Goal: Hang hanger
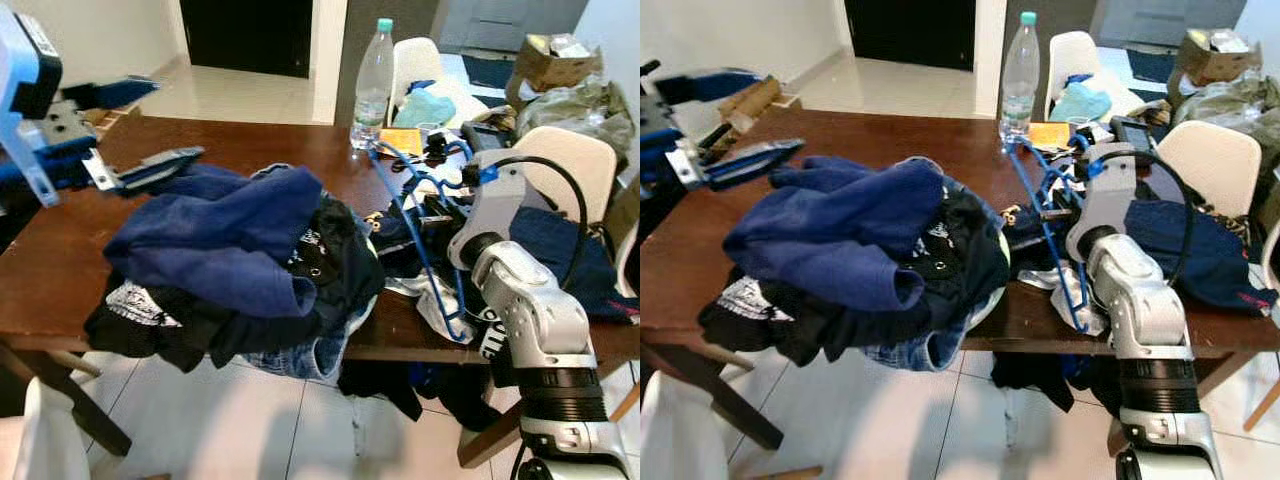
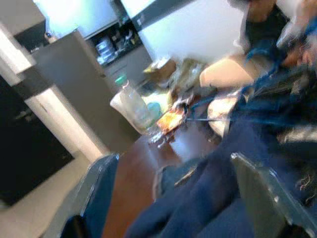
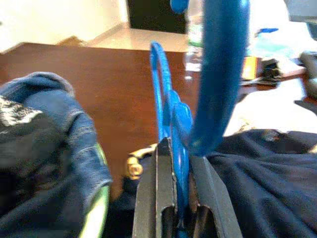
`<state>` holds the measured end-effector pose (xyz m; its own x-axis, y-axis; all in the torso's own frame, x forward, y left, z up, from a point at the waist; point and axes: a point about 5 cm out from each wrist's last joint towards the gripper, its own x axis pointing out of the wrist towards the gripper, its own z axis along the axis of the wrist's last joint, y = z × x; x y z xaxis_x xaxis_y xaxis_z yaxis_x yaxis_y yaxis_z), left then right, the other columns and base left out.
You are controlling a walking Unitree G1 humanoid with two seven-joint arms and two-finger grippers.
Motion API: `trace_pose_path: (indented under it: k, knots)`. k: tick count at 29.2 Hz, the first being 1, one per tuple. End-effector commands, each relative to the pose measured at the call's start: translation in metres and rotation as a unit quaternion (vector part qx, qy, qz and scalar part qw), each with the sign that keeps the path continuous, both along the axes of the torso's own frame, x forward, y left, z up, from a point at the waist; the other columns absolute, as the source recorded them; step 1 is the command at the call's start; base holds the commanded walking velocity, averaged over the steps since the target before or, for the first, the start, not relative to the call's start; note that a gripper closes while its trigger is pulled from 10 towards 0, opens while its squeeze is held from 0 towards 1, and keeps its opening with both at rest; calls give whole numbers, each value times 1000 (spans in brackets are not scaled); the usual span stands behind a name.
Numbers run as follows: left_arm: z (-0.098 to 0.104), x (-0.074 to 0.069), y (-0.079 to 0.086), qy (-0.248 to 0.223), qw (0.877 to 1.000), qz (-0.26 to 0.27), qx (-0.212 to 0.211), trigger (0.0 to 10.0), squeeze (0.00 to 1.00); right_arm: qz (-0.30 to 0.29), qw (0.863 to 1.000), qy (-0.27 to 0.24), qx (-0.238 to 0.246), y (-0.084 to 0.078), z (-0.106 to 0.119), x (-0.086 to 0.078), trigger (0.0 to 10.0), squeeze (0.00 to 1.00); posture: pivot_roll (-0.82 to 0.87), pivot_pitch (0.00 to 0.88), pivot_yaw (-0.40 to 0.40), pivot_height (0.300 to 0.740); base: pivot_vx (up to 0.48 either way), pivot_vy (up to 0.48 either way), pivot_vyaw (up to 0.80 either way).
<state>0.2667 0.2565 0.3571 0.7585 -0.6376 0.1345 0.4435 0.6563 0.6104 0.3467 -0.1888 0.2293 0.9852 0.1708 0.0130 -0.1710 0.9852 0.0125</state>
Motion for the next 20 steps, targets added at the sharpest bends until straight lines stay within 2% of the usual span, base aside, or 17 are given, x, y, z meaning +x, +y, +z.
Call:
trace_pose_path:
  k: [1, 2, 3, 4, 6, 7, 8, 10, 11, 12, 13, 14, 15, 17, 18, 19, 20]
  knots:
    - [-9, 4, 34, 9, 993, 118, 13, 10000, 941, -6, 1000, 8, -2, -3, -3, 0, 10000, 0, 133, 119, -47, 740, 0, 0, 0]
    - [-9, 4, 34, 9, 993, 118, 13, 10000, 941, -6, 1000, 8, -2, -3, -3, 0, 10000, 0, 133, 119, -47, 740, 0, 0, 0]
    - [-22, 13, 60, -3, 978, 195, -75, 10000, 0, -1, 1000, 9, -2, -1, -3, 1, 10000, 0, 129, 116, -52, 740, 0, 0, 0]
    - [-22, 13, 60, -3, 978, 195, -75, 10000, 0, -1, 1000, 9, -2, -1, -3, 1, 10000, 0, 129, 116, -52, 740, 0, 0, 0]
    - [-29, 23, 66, -11, 965, 201, -170, 10000, 0, 1, 1000, 9, -2, 1, -2, 1, 10000, 0, 129, 116, -52, 740, 0, 0, 0]
    - [-29, 23, 66, -11, 965, 201, -170, 10000, 0, 1, 1000, 9, -2, 1, -2, 1, 10000, 0, 129, 116, -52, 740, 0, 0, 0]
    - [-34, 28, 68, -6, 959, 201, -200, 10000, 0, 1, 1000, 9, -2, 0, -2, 1, 10000, 0, 116, 113, -53, 740, 0, 0, 0]
    - [-34, 28, 68, -6, 959, 201, -200, 10000, 0, 1, 1000, 9, -2, 0, -2, 1, 10000, 0, 116, 113, -53, 740, 0, 0, 0]
    - [-40, 36, 68, 3, 955, 196, -225, 10000, 0, 0, 1000, 8, -3, -1, -2, 1, 10000, 0, 109, 110, -52, 740, 0, 0, 0]
    - [-40, 36, 68, 3, 955, 196, -225, 10000, 0, 0, 1000, 8, -3, -1, -2, 1, 10000, 0, 109, 110, -52, 740, 0, 0, 0]
    - [-45, 44, 65, 16, 952, 183, -247, 10000, 0, -2, 1000, 7, -5, -3, -1, 1, 10000, 0, 103, 107, -51, 740, 0, 0, 0]
    - [-45, 44, 65, 16, 952, 183, -247, 10000, 0, -2, 1000, 7, -5, -3, -1, 1, 10000, 0, 103, 107, -51, 740, 0, 0, 0]
    - [-49, 52, 60, 30, 951, 163, -261, 10000, 0, -4, 1000, 6, -6, -4, 0, 0, 10000, 0, 96, 104, -49, 740, 0, 0, 0]
    - [-49, 52, 60, 30, 951, 163, -261, 10000, 0, -4, 1000, 6, -6, -4, 0, 0, 10000, 0, 96, 104, -49, 740, 0, 0, 0]
    - [-51, 59, 51, 45, 952, 128, -274, 10000, 0, -6, 1000, 5, -7, -6, 1, 0, 10000, 0, 90, 101, -48, 740, 0, 0, 0]
    - [-51, 59, 51, 45, 952, 128, -274, 10000, 0, -6, 1000, 5, -7, -6, 1, 0, 10000, 0, 90, 101, -48, 740, 0, 0, 0]
    - [-52, 64, 42, 58, 955, 91, -277, 10000, 0, -8, 1000, 4, -8, -6, 2, -1, 10000, 0, 86, 99, -49, 740, 0, 0, 0]
